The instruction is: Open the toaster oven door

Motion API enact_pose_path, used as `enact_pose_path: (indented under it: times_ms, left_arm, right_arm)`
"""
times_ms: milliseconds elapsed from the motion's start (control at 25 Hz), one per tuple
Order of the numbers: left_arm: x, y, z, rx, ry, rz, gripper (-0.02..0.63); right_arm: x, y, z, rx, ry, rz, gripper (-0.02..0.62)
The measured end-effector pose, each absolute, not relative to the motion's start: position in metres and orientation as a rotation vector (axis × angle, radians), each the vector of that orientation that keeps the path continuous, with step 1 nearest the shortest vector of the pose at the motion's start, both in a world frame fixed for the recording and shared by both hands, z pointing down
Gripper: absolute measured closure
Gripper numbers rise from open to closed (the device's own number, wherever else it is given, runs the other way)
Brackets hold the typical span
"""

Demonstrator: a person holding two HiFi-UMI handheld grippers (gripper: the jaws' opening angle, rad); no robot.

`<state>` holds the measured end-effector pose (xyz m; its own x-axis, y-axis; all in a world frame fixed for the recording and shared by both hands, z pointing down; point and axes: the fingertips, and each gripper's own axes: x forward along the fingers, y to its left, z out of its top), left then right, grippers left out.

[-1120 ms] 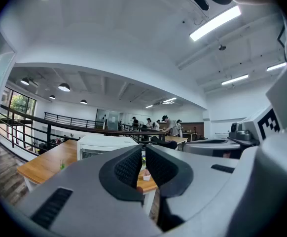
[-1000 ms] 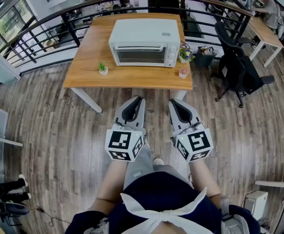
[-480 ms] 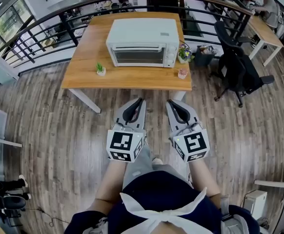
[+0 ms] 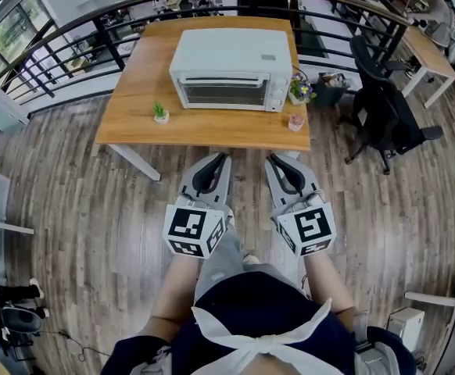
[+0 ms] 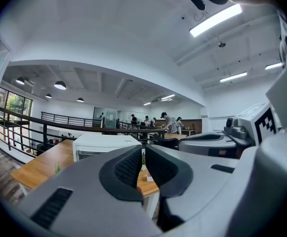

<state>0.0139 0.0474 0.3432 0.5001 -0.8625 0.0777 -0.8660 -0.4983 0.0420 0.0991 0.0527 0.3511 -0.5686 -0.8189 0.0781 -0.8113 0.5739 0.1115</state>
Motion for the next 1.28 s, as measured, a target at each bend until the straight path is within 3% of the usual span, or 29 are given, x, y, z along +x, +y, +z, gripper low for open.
enact_pose_path:
  times_ms: [320, 360, 440, 480, 720, 1280]
  left_arm:
    - [0.002, 0.006, 0.351, 2.624, -1.544, 0.088, 0.567]
    - [0.001, 0.000, 0.351, 2.629, -1.546, 0.096, 0.535]
    - [0.000, -0.012, 0.353, 2.648, -1.536, 0.116, 0.409]
    - [-0.001, -0.019, 0.354, 2.655, -1.532, 0.125, 0.397]
    - [-0.013, -0.057, 0.362, 2.670, -1.544, 0.212, 0.358]
    - [-0.045, -0.134, 0.383, 2.686, -1.495, 0.413, 0.342]
  right_arm:
    - [0.091, 0.014, 0.354, 1.353, -2.686, -0.097, 0.533]
    - [0.090, 0.008, 0.355, 1.346, -2.684, -0.102, 0.514]
    - [0.089, -0.004, 0.356, 1.342, -2.679, -0.105, 0.483]
    - [0.088, -0.009, 0.358, 1.341, -2.676, -0.102, 0.471]
    - [0.085, -0.044, 0.364, 1.314, -2.646, -0.088, 0.417]
    - [0.070, -0.118, 0.381, 1.272, -2.546, -0.089, 0.411]
